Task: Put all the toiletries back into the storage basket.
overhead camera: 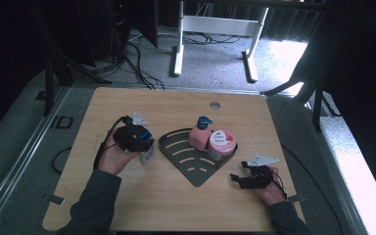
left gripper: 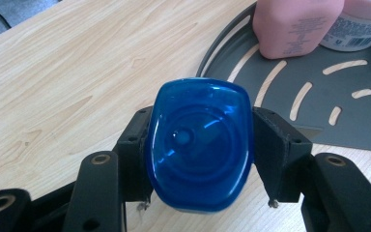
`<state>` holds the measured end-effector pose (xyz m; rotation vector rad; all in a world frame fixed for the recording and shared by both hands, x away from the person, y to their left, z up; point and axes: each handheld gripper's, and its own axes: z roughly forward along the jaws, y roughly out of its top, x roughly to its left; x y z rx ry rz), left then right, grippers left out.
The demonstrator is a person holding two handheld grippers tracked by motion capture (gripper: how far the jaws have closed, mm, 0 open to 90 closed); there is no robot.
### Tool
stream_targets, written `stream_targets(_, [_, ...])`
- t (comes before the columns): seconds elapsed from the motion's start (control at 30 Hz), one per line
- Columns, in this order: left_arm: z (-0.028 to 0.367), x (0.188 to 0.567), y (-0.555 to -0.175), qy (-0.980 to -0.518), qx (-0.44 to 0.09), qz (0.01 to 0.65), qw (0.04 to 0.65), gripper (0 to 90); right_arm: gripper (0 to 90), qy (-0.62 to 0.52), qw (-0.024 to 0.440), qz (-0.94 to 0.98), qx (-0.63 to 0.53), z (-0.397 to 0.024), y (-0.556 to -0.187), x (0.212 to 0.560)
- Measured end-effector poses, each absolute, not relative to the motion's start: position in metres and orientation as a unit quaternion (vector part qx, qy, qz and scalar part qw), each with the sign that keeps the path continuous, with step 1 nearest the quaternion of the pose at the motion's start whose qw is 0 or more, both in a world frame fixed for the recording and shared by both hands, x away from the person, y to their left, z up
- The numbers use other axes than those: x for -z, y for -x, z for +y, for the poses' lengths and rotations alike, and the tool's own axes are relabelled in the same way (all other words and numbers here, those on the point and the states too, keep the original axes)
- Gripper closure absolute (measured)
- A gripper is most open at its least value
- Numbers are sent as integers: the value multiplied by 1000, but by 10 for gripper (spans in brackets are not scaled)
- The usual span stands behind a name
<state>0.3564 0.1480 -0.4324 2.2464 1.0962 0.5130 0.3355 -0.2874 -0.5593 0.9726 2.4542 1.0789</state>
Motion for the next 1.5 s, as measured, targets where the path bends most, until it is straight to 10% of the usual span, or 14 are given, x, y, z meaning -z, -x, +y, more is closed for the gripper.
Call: stream_targets(1.5, [138, 451, -377, -872, -161, 404, 225, 482, 262, -338, 144, 851, -375, -288, -336, 559])
